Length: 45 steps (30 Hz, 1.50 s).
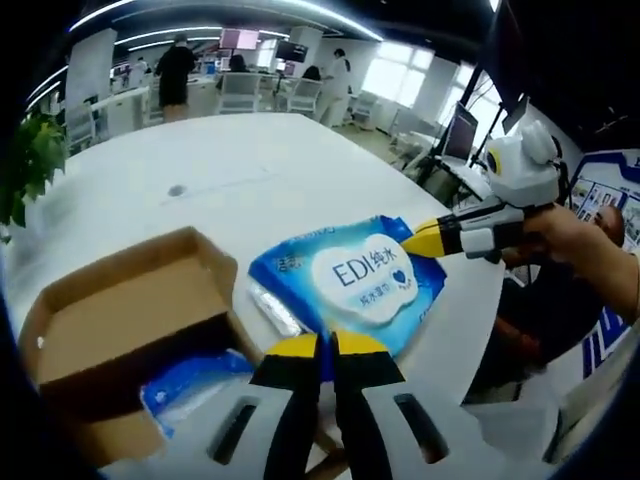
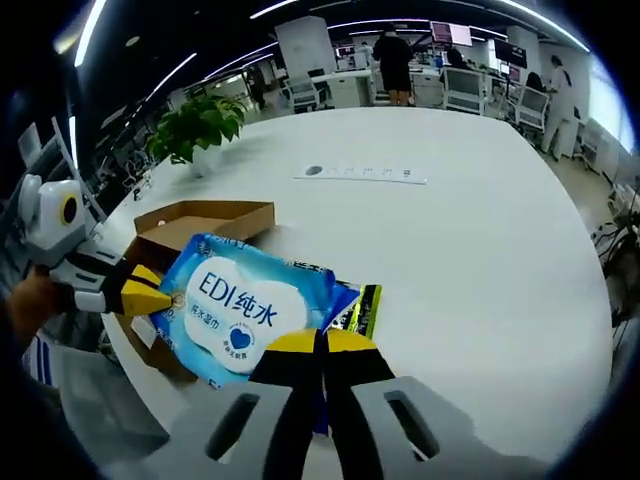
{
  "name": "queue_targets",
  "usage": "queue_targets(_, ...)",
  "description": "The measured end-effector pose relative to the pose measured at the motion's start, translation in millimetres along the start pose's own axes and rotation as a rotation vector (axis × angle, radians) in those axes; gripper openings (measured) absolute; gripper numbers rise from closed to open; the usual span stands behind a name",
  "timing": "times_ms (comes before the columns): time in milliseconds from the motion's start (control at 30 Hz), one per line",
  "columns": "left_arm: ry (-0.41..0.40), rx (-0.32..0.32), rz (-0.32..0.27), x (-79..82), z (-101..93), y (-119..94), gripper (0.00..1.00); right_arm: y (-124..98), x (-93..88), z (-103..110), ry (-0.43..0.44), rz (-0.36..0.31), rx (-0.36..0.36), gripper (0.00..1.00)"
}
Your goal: Operate the shoe box by opening the lid, removing the specified soft item, and placing it in the target area until the item is outside and the box remains undamaged.
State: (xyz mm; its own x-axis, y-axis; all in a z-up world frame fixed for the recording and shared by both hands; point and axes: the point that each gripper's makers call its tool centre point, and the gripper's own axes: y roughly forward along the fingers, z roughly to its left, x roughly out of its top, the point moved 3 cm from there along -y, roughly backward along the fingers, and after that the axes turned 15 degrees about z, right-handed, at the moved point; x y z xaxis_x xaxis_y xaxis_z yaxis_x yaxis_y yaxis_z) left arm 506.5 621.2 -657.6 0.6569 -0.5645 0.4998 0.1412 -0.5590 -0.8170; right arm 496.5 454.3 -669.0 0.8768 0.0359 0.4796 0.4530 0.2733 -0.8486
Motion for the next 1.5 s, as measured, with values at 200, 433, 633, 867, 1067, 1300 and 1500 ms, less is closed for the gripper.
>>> queue_targets(200,0.013,0.001,0.022,4.7,2.8,12,0.0,10,-0.4,-9,0.006,0.013,-0.007,0.0)
queue_targets(433,0.036,0.018,0.055,7.1,9.2,22,0.0,25,3.5,-15,-0.006,0.028,-0.011,0.0)
queue_targets(633,0.063,0.043,0.086,8.8,16.0,31,0.0,40,6.9,-19,-0.018,0.039,-0.012,0.0)
queue_targets(867,0.097,0.069,0.116,11.3,21.5,39,0.0,56,8.5,-24,-0.021,0.05,-0.006,0.0)
queue_targets(1067,0.124,0.085,0.135,13.3,23.6,45,0.0,68,5.8,-27,-0.011,0.07,0.001,0.0)
queue_targets(1300,0.15,0.099,0.157,13.4,25.5,52,0.0,81,2.2,-32,0.005,0.091,0.002,0.0)
queue_targets(1500,0.178,0.109,0.175,14.5,27.2,58,0.0,88,-1.1,-35,0.01,0.103,0.0,0.0)
